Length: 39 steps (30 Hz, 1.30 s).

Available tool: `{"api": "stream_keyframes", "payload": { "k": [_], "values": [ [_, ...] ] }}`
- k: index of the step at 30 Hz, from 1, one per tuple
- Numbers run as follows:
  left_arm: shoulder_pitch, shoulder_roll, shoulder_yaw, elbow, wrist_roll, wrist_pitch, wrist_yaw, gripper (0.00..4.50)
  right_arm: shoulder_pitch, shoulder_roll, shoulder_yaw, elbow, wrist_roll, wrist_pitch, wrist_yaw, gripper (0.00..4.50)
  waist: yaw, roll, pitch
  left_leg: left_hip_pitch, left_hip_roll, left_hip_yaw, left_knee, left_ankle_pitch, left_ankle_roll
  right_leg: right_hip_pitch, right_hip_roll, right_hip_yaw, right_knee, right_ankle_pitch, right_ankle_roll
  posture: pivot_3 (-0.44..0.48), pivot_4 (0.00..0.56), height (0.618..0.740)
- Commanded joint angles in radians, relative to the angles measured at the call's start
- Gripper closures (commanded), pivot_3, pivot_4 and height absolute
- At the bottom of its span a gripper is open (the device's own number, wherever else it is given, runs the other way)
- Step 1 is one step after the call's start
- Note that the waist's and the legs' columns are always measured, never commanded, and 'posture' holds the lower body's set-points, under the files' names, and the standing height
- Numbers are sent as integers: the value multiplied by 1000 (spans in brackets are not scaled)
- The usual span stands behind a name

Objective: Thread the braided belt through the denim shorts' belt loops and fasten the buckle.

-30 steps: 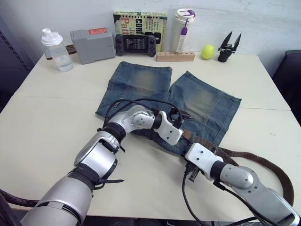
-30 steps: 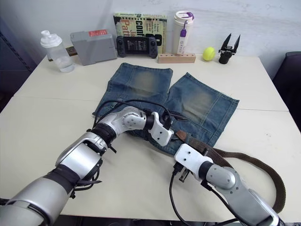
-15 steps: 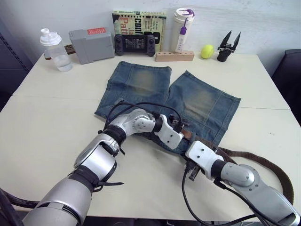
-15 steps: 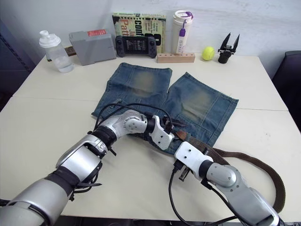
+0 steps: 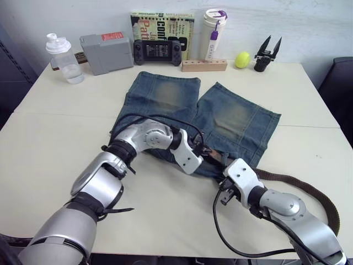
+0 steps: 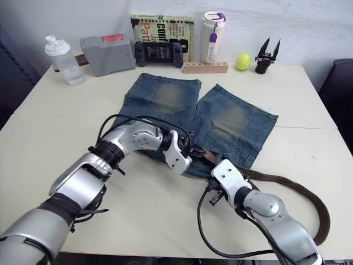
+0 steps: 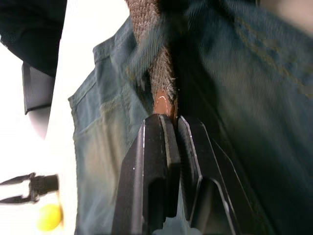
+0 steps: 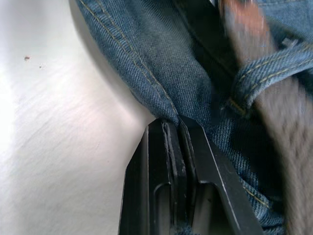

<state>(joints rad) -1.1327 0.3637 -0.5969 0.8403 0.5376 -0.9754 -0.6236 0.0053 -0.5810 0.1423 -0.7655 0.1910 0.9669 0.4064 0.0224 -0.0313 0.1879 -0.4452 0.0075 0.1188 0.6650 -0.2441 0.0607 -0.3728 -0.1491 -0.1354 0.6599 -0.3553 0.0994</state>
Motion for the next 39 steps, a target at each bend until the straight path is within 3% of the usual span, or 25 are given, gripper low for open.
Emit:
{"api": "stream_keyframes", "payload": {
  "k": [1,10,19,21,23,26,29,34,39],
  "values": [
    [-21,70,47,-76,-29,49,-58,4453,8,-1,-41,52,-17,54,-36,4500,0,0,0,0,0,0,0,0,0,0,0,0,0,0,0,0,150,694],
    [60,217,129,-315,-135,292,-261,4453,-29,4,-32,90,-5,48,-29,4500,0,0,0,0,-1,0,0,0,0,0,0,0,0,0,0,0,150,694],
    [191,193,149,-434,-237,453,-364,4453,-66,-2,-19,107,8,37,-13,4500,-2,1,0,1,-1,1,0,0,0,1,0,1,1,0,0,0,150,694],
    [204,198,187,-451,-329,536,-433,3659,-60,-24,-22,107,6,11,5,4500,-2,1,0,1,0,1,0,0,-1,0,1,1,1,0,0,0,150,694],
    [208,213,223,-458,-405,602,-492,3156,-43,-72,-17,106,-10,-42,38,4500,-2,1,0,1,0,1,0,0,-1,0,1,1,1,0,0,0,150,694],
    [212,228,283,-475,-508,688,-551,1989,-3,-190,-11,106,-43,-171,124,4500,2,2,1,1,-1,1,-1,0,-1,0,1,1,1,0,0,0,150,694],
    [218,242,361,-538,-677,907,-651,734,77,-323,-84,133,-47,-389,257,4500,5,3,1,1,-2,1,-1,0,0,1,0,0,1,0,0,0,150,694],
    [239,256,435,-607,-806,1121,-700,734,161,-524,-195,411,-130,-890,447,4500,2,3,2,4,-5,0,-1,0,1,6,0,0,0,-2,4,0,150,694],
    [247,226,428,-644,-811,1179,-674,734,-73,-588,-120,849,-248,-1262,504,4500,-2,4,2,10,-5,-1,-1,0,1,13,-1,0,-2,-2,5,0,150,694]
  ]
}}
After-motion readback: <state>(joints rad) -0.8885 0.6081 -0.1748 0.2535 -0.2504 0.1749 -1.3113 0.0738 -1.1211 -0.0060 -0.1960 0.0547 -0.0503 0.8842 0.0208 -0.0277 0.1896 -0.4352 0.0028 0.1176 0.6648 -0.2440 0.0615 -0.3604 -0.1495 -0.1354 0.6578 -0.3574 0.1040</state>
